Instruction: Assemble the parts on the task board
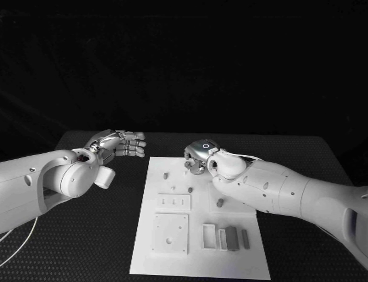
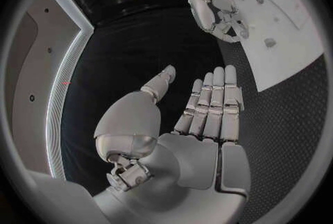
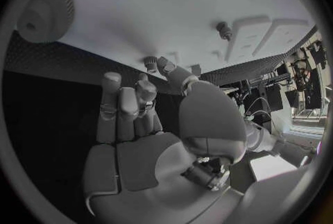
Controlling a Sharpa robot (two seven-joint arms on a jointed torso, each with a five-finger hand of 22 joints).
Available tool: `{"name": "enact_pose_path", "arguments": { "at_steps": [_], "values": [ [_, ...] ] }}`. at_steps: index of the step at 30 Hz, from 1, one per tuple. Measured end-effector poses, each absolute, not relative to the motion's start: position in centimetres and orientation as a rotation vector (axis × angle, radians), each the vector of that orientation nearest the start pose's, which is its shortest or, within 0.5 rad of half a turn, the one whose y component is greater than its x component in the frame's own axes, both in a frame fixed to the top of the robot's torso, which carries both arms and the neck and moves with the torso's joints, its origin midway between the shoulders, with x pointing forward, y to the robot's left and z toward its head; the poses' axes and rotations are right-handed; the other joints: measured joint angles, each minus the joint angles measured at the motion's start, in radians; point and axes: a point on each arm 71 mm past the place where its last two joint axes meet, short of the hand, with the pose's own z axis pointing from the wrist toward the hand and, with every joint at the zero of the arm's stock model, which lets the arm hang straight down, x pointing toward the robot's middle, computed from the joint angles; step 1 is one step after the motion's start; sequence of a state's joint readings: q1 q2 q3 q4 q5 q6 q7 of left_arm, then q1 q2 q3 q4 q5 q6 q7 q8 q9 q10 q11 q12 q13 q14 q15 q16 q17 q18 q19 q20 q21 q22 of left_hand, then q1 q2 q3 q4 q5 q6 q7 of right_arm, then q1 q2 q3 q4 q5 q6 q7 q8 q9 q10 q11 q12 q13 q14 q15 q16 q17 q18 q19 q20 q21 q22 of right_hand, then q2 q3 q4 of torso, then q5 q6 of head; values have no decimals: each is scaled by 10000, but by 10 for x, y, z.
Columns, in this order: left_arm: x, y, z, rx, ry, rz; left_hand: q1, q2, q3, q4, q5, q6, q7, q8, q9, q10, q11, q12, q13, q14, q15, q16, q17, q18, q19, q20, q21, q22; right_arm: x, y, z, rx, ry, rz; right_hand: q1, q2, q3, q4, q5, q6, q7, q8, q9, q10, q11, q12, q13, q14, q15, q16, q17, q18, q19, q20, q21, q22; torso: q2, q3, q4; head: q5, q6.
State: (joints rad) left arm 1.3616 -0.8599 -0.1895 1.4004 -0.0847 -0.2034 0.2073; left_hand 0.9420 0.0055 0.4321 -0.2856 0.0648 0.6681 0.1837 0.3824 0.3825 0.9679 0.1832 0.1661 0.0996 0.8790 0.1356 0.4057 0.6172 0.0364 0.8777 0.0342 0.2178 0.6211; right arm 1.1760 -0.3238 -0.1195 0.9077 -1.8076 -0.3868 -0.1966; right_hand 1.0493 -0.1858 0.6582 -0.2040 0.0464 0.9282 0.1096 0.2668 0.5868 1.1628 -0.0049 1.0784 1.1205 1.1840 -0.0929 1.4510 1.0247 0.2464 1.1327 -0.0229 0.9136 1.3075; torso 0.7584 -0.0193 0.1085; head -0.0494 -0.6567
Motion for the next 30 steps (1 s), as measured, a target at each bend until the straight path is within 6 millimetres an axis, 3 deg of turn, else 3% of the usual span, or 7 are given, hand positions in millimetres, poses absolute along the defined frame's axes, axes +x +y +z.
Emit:
{"name": "enact_pose_path", "arguments": {
  "at_steps": [10, 14, 18, 20, 23, 27, 30],
  "values": [
    [518, 255, -169, -10308, 16277, -13280, 0, 0, 0, 0, 0, 0, 0, 0, -9, 0, 0, 0, -3, 0, 0, -38, 12, -8, 0, 0, 0, 0, 554, -118, -234, -3875, 15209, 3362, 39, -39, 0, 55, 0, 0, -1, 1, 35, -16, 14, 0, 11, -90, 19, 0, -88, 1, -3, 3, 0, 0, 1, 0, -1, 0, 8],
    [517, 262, -167, -10347, 16165, -13178, 0, 0, 0, 0, 0, 0, 0, 0, -8, 0, 0, 0, -9, 0, 0, -38, 18, -11, 0, 0, 0, 0, 558, -136, -220, -3026, 15369, 3843, 106, -105, 88, 105, 0, -308, 292, -239, 49, -383, 198, -548, -199, -492, 131, -515, -404, 1, -459, 178, -353, -1, 0, -3, -35, 27, 58],
    [519, 265, -163, -10323, 16080, -13144, 0, 0, 0, 0, 0, 0, 0, 0, -8, 0, 0, -37, -9, 0, 0, -38, 18, -15, 0, 0, 0, 0, 568, -159, -202, -1708, 15816, 4615, 286, 75, 39, -244, 0, -774, 440, -450, 49, -873, 450, -1287, -618, -982, 288, -1082, -756, 1, -1078, 421, -784, -58, -1, -6, -116, 49, 125],
    [519, 265, -163, -10325, 16067, -13134, 26, -26, 0, 0, 0, 0, 0, 0, -8, 0, 0, -37, -9, 0, 0, -38, 21, -21, 0, 0, 0, 0, 571, -174, -197, -896, 16185, 5074, 440, 228, 120, -551, 0, -1234, 584, -706, -30, -1262, 606, -2022, -1125, -1444, 426, -1676, -1110, 4, -1619, 599, -1219, -212, -1, -6, -156, 66, 155],
    [521, 268, -163, -10349, 16023, -13062, 37, -36, 0, 0, 0, 0, 0, 0, -8, 0, 0, -37, -9, 0, 0, -38, 28, 25, 0, 0, 0, 0, 573, -190, -195, 73, 16585, 5487, 628, 387, 237, -819, 0, -1527, 745, -835, -131, -1762, 824, -3094, -1974, -2098, 657, -2634, -1679, -11, -2422, 878, -1920, -501, -5, 3, -212, 92, 202],
    [522, 269, -163, -10367, 15989, -12994, 37, -37, 0, 0, 0, 0, 0, 0, -10, 0, 0, -37, -18, 0, 0, -38, 27, 82, 0, 0, -22, 0, 573, -206, -193, 820, 16858, 5772, 957, 348, 172, -864, 0, -1557, 762, -838, -171, -1803, 872, -3915, -2953, -2166, 699, -3039, -2079, -158, -2626, 1019, -2187, -598, -23, 29, -290, 114, 244],
    [523, 270, -164, -10377, 15975, -12961, 37, -36, 0, 0, 0, 0, 0, 0, -16, 0, 0, -37, -18, 0, 0, -39, 27, 83, 0, 0, -38, 0, 573, -221, -191, 1085, 16977, 5737, 1172, 357, -58, -875, 2, -1565, 775, -838, -189, -1585, 862, -4105, -3358, -1591, 689, -2376, -1875, -209, -2027, 957, -1718, -340, -40, 58, -344, 129, 262]
  ]
}}
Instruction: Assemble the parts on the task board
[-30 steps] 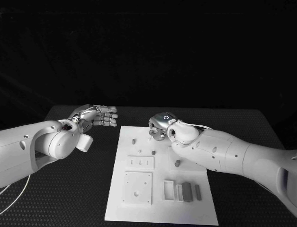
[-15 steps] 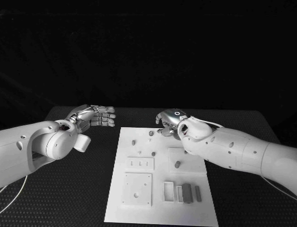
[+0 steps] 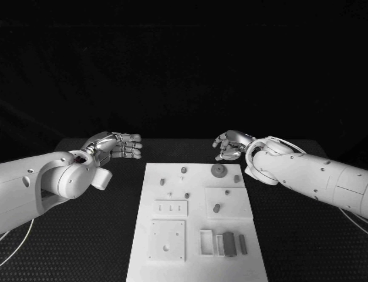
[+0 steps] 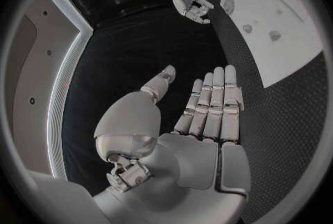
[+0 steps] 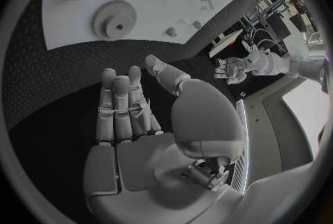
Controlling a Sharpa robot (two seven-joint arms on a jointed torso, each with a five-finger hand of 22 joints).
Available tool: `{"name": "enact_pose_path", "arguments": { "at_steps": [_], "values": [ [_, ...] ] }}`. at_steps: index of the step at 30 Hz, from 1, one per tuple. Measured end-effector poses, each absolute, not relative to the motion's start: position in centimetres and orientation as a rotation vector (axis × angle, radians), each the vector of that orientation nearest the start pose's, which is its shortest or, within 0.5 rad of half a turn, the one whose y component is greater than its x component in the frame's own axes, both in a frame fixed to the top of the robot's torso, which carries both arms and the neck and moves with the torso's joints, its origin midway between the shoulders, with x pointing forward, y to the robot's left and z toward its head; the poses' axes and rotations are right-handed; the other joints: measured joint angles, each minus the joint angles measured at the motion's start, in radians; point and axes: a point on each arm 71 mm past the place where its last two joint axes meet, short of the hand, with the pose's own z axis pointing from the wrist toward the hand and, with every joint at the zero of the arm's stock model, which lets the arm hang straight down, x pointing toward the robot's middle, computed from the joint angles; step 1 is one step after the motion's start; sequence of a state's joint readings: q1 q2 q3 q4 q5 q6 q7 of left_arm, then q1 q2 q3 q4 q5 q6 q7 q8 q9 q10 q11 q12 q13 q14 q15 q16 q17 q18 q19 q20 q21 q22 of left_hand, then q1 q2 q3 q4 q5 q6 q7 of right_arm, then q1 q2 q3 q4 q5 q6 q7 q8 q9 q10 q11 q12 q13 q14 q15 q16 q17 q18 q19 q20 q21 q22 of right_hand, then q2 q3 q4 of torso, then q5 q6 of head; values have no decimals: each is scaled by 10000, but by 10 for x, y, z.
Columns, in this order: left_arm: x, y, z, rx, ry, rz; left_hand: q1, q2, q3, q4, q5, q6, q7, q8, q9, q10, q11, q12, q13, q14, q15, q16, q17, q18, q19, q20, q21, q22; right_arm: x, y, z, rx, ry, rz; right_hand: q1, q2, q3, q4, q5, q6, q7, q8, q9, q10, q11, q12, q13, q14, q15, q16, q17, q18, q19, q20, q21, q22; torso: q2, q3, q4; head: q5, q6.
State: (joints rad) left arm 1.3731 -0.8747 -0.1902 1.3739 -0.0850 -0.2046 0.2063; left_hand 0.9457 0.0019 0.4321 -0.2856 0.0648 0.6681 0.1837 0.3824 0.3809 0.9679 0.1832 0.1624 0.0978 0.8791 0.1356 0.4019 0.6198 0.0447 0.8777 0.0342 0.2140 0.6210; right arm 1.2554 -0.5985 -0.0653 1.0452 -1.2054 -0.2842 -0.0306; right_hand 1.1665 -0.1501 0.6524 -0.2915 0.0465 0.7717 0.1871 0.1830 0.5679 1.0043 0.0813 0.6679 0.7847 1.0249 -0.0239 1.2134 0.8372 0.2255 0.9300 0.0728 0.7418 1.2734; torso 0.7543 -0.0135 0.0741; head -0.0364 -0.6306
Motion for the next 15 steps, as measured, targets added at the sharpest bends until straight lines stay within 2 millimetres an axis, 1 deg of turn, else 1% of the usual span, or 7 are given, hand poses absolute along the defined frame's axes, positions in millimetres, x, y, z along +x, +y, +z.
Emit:
{"name": "enact_pose_path", "arguments": {
  "at_steps": [3, 5, 7, 10, 13, 14, 15],
  "values": [
    [524, 272, -164, -10387, 15961, -12929, 0, 0, 0, 0, 0, 0, 0, 0, 0, 0, 0, 0, 0, 0, 0, 0, 3, 0, 0, 0, 0, 0, 572, -231, -189, 1018, 17018, 5592, -51, -35, -537, 14, 12, 289, -100, 97, 0, 992, -220, 1470, 877, 697, -239, 1156, 509, 249, 780, -134, 761, 309, -12, 28, -44, 16, 6],
    [524, 272, -164, -10391, 15965, -12921, 0, 0, 0, 0, 0, 0, 0, 0, 0, 0, 0, 0, 1, 0, 0, 0, 9, 0, 0, 0, 0, 0, 571, -234, -188, 675, 17051, 5426, -276, -80, -890, 17, 12, 397, -172, 146, 0, 1094, -263, 2570, 1673, 861, -322, 1767, 768, 296, 1090, -264, 1107, 347, -20, 51, -73, 22, 14],
    [524, 272, -164, -10392, 15967, -12921, 0, 0, 0, 0, 0, 0, 0, 0, 0, 0, 0, 0, 0, 0, 0, -23, 9, -2, 0, 0, 0, 0, 570, -233, -188, 137, 17049, 5225, -486, -104, -1136, 76, 11, 519, -233, 233, 9, 1123, -305, 3855, 2600, 1109, -322, 2449, 1052, 161, 1501, -484, 1485, 347, -26, 69, -102, 25, 25],
    [524, 272, -164, -10395, 15969, -12919, 0, 0, 0, 0, 0, 0, 0, 0, 0, 0, 0, 0, 1, 0, 0, -39, 10, -3, 0, 0, 0, 0, 568, -228, -189, -591, 17022, 4969, -726, -272, -1230, 181, 11, 568, -238, 238, 22, 1030, -347, 4719, 3214, 1345, -318, 2895, 1382, 138, 1755, -680, 1752, 347, -29, 94, -145, 34, 34],
    [523, 272, -164, -10396, 15978, -12917, 0, 0, 0, 0, 0, 0, 0, 0, 1, 0, 0, 0, 1, 0, 0, -39, 10, -4, 0, 0, 0, 0, 566, -224, -194, -1383, 17007, 4649, -996, -541, -1072, 461, 10, 569, -238, 238, 22, 980, -361, 5430, 3681, 1875, -284, 3240, 2144, 46, 2013, -882, 1958, 347, -29, 120, -176, 49, 38],
    [524, 272, -164, -10391, 15982, -12921, 0, 0, 0, 0, 0, 0, 0, 0, 1, 0, 0, 0, 1, 0, 0, -39, 10, -5, 0, 0, 0, 0, 565, -223, -196, -1585, 17009, 4551, -1035, -580, -1016, 518, 10, 569, -239, 238, 22, 1008, -339, 5614, 3828, 2033, -314, 3295, 2279, -98, 2103, -955, 1976, 346, -28, 127, -184, 50, 39],
    [524, 271, -164, -10384, 15989, -12927, 0, 0, 0, 0, 0, 0, 0, 0, 1, 0, 0, 0, 1, 0, 0, -39, 9, -6, 0, 0, 0, 0, 565, -222, -198, -1768, 17014, 4450, -1050, -595, -979, 554, 10, 570, -239, 238, 22, 1068, -300, 5751, 3940, 2140, -329, 3327, 2357, -107, 2161, -972, 1978, 346, -28, 132, -189, 50, 40]
  ]
}}
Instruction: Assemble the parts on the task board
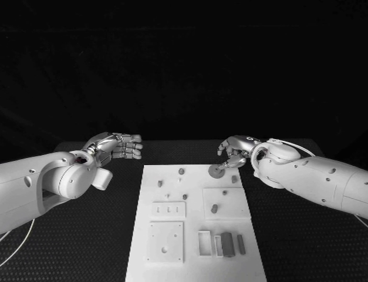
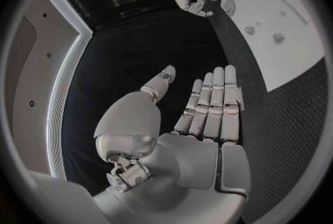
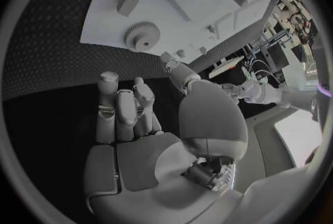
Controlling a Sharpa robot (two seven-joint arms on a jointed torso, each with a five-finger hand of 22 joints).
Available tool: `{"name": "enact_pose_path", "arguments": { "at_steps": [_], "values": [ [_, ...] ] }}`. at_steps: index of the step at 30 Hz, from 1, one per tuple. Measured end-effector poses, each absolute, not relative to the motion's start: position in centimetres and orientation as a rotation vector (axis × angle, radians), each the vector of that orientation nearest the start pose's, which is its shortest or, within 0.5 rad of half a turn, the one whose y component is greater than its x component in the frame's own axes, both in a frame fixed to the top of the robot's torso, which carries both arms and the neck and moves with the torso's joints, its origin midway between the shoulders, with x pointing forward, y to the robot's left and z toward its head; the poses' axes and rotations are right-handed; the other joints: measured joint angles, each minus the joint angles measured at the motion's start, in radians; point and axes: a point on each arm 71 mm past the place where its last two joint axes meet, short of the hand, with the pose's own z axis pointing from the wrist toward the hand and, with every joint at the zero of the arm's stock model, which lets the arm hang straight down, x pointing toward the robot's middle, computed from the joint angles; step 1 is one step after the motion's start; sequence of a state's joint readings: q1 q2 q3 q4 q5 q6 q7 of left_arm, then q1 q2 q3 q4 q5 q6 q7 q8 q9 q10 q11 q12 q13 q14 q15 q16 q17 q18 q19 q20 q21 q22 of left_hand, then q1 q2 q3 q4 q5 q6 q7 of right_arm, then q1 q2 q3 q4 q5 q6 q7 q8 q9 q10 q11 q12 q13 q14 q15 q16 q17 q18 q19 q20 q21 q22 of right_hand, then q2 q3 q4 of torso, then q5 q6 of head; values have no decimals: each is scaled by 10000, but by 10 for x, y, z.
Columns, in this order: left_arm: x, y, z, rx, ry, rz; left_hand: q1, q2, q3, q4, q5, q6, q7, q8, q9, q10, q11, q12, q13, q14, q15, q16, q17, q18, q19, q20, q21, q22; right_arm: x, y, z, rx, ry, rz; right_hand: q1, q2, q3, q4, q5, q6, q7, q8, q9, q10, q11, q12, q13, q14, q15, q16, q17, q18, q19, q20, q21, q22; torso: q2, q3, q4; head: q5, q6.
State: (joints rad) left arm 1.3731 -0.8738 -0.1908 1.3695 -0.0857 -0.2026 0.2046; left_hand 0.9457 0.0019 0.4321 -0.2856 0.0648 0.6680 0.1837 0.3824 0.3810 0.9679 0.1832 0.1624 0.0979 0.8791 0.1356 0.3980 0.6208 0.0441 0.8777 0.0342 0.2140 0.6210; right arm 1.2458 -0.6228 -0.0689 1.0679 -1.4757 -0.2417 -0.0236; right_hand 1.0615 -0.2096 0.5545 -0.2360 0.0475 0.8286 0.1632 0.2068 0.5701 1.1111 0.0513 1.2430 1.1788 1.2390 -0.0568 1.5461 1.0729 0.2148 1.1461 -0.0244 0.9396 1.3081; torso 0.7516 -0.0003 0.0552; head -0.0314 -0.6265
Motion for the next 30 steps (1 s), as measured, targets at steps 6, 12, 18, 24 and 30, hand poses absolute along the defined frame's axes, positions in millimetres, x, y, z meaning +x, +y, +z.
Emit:
{"name": "enact_pose_path", "arguments": {
  "at_steps": [6, 12, 18, 24, 30],
  "values": [
    [524, 270, -164, -10332, 16024, -12934, 0, 0, 0, 0, 0, 0, 0, 0, 0, 0, 0, 0, -10, 0, 0, 0, 10, -6, 0, 0, 0, 0, 565, -218, -208, -2559, 17028, 3938, -61, -61, 115, 115, 0, 40, -36, 0, 15, 258, -14, 272, 229, 143, -15, 20, 166, -9, 67, -40, 57, -1, 0, 1, 24, -49, -29],
    [525, 271, -164, -10312, 16039, -12915, 0, 0, 0, 0, 0, 0, 0, 0, 1, 0, 0, 0, -10, 0, 0, 0, 10, -15, 0, 0, 0, 0, 567, -213, -216, -2928, 17110, 3696, -61, -61, 142, 142, -1, 48, -45, 0, 15, 258, -15, 312, 229, 145, -17, 57, 163, -13, 82, -25, 57, -1, -4, -14, 41, -68, -82],
    [525, 268, -165, -10274, 16081, -12956, 0, 0, 0, 0, 0, 0, 0, 0, -8, 0, 0, 0, -9, 0, 0, 0, 9, -58, 0, 0, 0, 0, 564, -209, -234, -3081, 17427, 3578, -75, -47, 170, 169, -1, 14, -15, -1, 23, 258, -15, 311, 228, 145, -17, 57, 138, -17, 61, -45, 93, -2, -9, -26, 43, -65, -130],
    [525, 267, -165, -10257, 16101, -12969, 0, 0, 0, 0, 0, 0, 0, -40, -7, 0, 0, -41, -19, 0, 0, 0, 21, -60, 0, 0, 0, 0, 564, -207, -236, -3146, 17488, 3557, -206, 84, 169, 280, -2, 8, -20, -1, 27, 258, -15, 350, 185, 145, -17, 57, 121, -42, 45, -60, 92, -3, -12, -31, 50, -28, -183],
    [525, 267, -165, -10254, 16108, -12967, 0, 0, -22, 22, 0, 0, 0, -40, -7, 0, 0, -41, -18, 0, 0, -39, 22, -63, 0, 0, 0, 0, 567, -210, -236, -3098, 17485, 3444, -340, 219, 166, 283, -2, 7, -21, 0, 33, 220, 23, 350, 161, 144, -16, 63, 91, -56, 41, -61, 120, -4, -15, -38, 49, -8, -214]
  ]
}}
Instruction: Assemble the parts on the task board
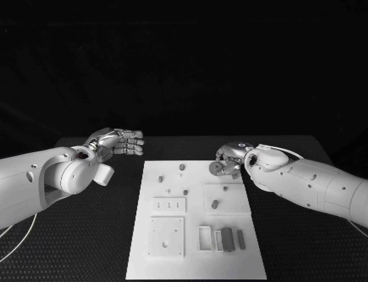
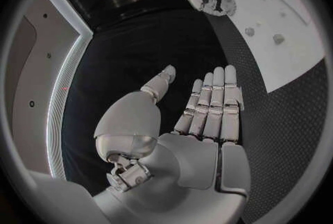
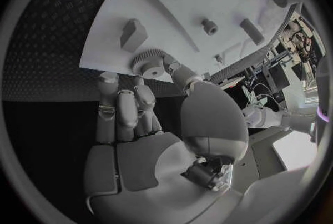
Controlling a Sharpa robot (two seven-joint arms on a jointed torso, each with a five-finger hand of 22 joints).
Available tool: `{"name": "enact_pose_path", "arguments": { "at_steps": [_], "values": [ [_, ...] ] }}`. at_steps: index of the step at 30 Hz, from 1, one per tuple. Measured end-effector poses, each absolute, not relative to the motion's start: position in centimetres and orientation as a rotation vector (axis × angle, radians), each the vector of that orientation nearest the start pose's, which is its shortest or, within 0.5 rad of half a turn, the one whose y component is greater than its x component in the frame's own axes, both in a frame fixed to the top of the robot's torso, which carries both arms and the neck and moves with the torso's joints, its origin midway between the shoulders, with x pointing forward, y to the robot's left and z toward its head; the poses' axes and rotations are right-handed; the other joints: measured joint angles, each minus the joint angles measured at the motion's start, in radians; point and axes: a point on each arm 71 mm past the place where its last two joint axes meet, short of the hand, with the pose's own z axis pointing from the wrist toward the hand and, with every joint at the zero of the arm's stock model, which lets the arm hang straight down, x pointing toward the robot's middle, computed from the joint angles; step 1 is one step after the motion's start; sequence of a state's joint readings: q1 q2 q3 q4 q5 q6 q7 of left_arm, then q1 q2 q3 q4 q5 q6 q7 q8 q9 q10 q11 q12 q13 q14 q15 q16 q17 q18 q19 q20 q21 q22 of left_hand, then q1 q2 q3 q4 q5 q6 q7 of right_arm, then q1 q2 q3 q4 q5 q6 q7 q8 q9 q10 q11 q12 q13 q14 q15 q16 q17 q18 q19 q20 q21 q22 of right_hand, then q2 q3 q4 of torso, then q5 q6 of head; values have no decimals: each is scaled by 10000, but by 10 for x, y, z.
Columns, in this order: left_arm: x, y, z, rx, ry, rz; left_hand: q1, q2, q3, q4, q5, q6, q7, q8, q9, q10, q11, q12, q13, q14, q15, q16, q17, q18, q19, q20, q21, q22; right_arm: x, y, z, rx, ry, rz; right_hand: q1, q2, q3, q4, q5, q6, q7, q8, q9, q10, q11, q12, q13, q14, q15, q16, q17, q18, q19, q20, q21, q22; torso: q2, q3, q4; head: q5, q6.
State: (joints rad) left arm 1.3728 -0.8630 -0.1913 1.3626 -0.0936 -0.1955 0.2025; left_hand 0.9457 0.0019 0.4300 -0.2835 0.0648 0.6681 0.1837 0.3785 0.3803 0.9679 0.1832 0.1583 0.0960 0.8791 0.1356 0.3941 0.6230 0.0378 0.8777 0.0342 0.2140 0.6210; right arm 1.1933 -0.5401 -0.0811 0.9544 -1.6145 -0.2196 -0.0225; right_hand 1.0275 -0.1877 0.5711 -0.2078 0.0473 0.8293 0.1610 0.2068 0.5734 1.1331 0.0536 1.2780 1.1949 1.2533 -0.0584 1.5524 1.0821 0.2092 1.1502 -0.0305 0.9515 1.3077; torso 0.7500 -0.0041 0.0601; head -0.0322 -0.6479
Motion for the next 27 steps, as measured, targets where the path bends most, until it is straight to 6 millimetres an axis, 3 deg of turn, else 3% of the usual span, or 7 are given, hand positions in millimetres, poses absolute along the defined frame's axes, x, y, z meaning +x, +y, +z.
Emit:
{"name": "enact_pose_path", "arguments": {
  "at_steps": [9, 19, 27],
  "values": [
    [525, 268, -165, -10257, 16111, -12958, 0, 0, 0, 0, 0, 0, 1, 0, -9, 0, 0, 0, 1, 0, 0, 0, 8, -4, 0, 0, 0, 0, 568, -210, -236, -3113, 17540, 3430, 25, 539, -53, -11, -1, 28, 28, 32, -1, 0, 0, 79, -47, -13, 12, 37, -26, -1, -3, 0, 13, -1, -4, 0, -19, 30, -36],
    [525, 268, -165, -10259, 16123, -12956, 0, 0, 0, 0, 0, 0, 0, 0, -8, 0, 0, 0, -8, 0, 0, 0, 17, -9, 0, 0, 0, 0, 568, -205, -236, -3211, 17595, 3525, 68, 1303, -120, -575, -8, 389, -234, 236, 80, 91, -91, 154, -116, 38, -38, 75, -40, -3, -35, -31, 115, -1, -4, 6, -20, 25, -88],
    [525, 268, -165, -10261, 16134, -12940, 0, 0, 0, 0, 0, 0, 0, 0, -7, 0, 0, 0, -8, 0, 0, 0, 24, -13, 0, 0, 0, 0, 568, -203, -237, -3384, 17504, 3459, 47, 1382, -149, -767, -10, 567, -411, 341, 90, 55, -202, 154, -219, 14, -96, 75, -102, -5, -36, -31, 115, -1, -2, 11, -30, 42, -128]
  ]
}}
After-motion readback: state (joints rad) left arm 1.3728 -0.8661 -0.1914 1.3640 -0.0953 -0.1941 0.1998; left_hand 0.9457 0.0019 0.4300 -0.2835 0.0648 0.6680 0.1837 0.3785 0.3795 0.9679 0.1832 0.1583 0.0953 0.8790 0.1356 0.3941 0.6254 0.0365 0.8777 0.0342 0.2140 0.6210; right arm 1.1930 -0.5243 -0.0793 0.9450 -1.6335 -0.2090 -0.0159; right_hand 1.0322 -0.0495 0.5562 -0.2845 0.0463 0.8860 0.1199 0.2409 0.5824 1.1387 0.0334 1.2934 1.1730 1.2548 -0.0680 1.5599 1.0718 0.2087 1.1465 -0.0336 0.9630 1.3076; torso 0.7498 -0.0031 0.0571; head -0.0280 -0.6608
